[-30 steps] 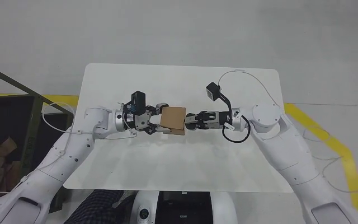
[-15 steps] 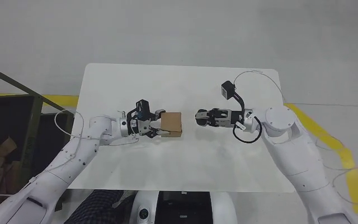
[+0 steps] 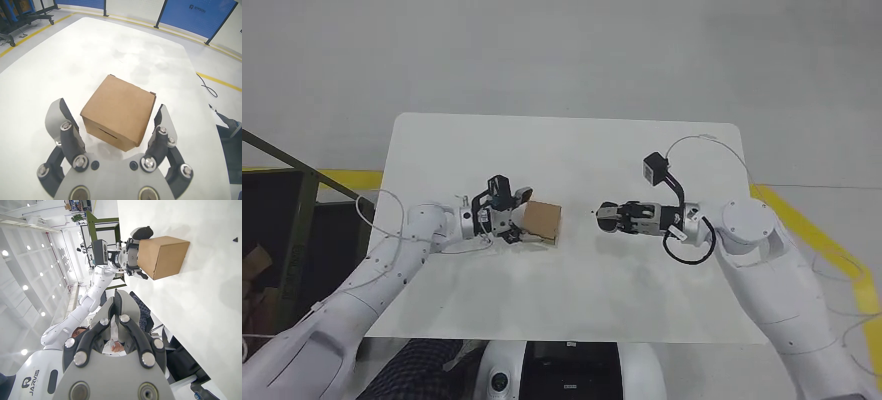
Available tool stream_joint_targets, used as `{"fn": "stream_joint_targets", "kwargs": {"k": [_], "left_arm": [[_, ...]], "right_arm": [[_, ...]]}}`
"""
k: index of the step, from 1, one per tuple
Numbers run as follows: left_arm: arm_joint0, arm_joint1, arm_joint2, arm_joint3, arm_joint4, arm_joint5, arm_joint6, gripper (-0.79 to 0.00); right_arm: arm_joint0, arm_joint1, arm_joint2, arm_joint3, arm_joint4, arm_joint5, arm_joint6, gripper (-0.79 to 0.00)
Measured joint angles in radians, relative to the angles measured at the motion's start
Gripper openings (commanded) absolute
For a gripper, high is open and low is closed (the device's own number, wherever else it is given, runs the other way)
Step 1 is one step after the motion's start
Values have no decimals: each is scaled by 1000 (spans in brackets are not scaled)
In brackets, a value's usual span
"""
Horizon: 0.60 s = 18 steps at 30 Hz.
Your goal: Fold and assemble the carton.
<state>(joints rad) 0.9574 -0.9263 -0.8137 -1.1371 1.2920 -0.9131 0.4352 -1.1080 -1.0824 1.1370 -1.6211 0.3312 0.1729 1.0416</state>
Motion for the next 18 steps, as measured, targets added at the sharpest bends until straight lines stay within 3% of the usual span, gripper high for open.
{"fn": "stream_joint_targets", "kwargs": {"k": [9, 18], "left_arm": [[81, 47, -146, -107, -26, -30, 77, 0], [224, 105, -359, -219, -165, -61, 2, 0]], "right_arm": [[-18, 5, 18, 26, -33, -44, -51, -785], [-29, 14, 70, 89, -143, -206, -180, -785]]}}
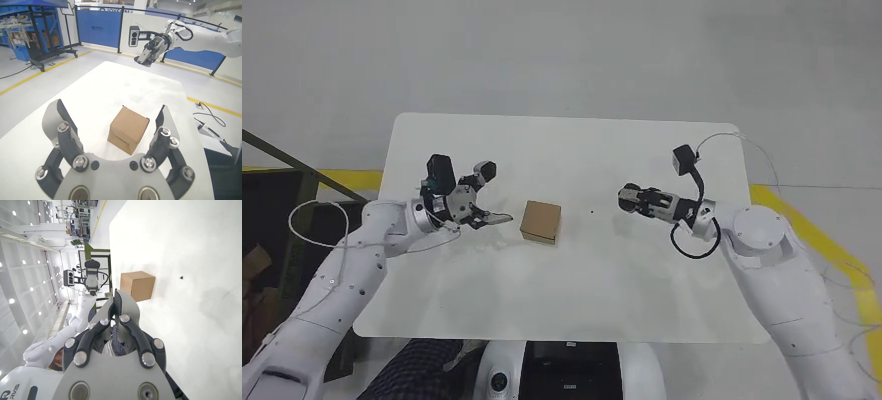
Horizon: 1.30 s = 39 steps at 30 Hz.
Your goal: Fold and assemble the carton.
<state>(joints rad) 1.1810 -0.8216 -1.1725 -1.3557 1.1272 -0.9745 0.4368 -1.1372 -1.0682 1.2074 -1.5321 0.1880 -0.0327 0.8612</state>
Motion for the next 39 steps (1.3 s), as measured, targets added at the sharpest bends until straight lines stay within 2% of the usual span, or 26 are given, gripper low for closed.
{"fn": "stream_joint_targets", "kwargs": {"k": [7, 14, 21, 32, 33, 35, 36, 37, 38, 39], "left_arm": [[62, 26, -138, -7, -112, -4, -94, 0], [62, 40, -225, 11, -186, -37, -172, 0], [11, 37, -209, 43, -274, -38, -256, 0], [-160, 25, -117, 206, -390, -38, -373, 0], [-168, 23, -111, 214, -392, -38, -375, 0], [-182, 22, -99, 223, -393, -38, -375, 0], [-186, 22, -96, 224, -394, -38, -373, 0], [-188, 22, -94, 224, -395, -38, -371, 0], [-188, 22, -93, 224, -395, -38, -370, -1], [-188, 22, -93, 224, -395, -38, -370, -1]], "right_arm": [[25, 3, 45, 104, -132, -183, -160, -785], [43, 11, 96, 131, -256, -237, -267, -785], [61, 23, 158, 132, -328, -236, -286, -785], [92, 36, 237, 172, -403, -234, -343, -779], [91, 37, 242, 171, -408, -236, -357, -622], [85, 36, 249, 165, -423, -237, -395, -431], [82, 36, 250, 163, -426, -235, -411, -65], [78, 35, 251, 161, -427, -231, -430, 0], [76, 34, 251, 160, -427, -228, -439, -693], [76, 34, 251, 160, -426, -227, -442, -632]]}}
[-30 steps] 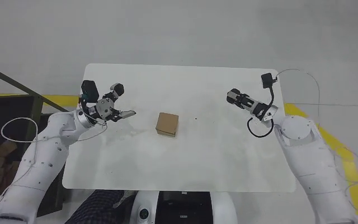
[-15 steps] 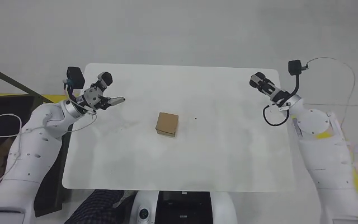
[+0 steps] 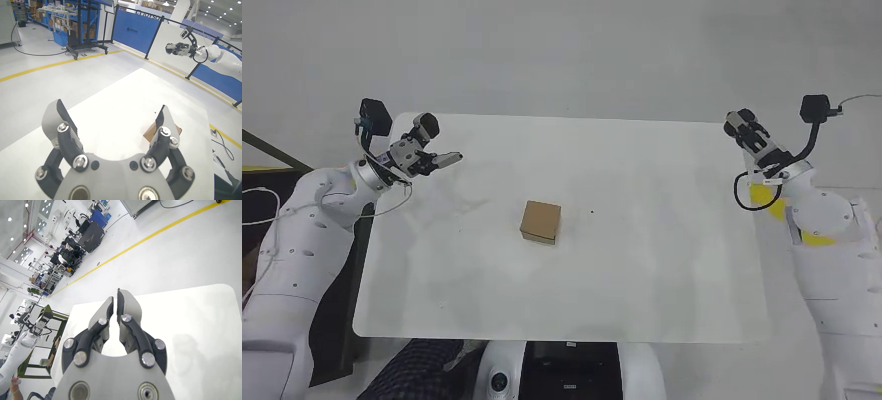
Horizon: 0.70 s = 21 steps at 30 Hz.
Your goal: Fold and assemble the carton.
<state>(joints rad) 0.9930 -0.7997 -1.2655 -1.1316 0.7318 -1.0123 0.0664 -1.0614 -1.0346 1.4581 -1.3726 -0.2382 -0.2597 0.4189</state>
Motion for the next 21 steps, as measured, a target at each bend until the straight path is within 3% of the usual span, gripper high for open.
{"fn": "stream_joint_targets", "kwargs": {"k": [4, 10, 14, 21], "left_arm": [[0, 0, 0, 0, 0, 0, 0, -1], [0, 0, 0, 0, 0, 0, 0, -1], [0, 0, 0, 0, 0, 0, 0, -1], [0, 0, 0, 0, 0, 0, 0, -1]], "right_arm": [[0, 0, 0, 0, 1, 0, 1, -356], [0, 0, 0, 0, 1, 0, 1, -89], [0, 0, 0, 0, 1, 0, 1, -11], [0, 0, 0, 0, 1, 0, 1, 0]]}}
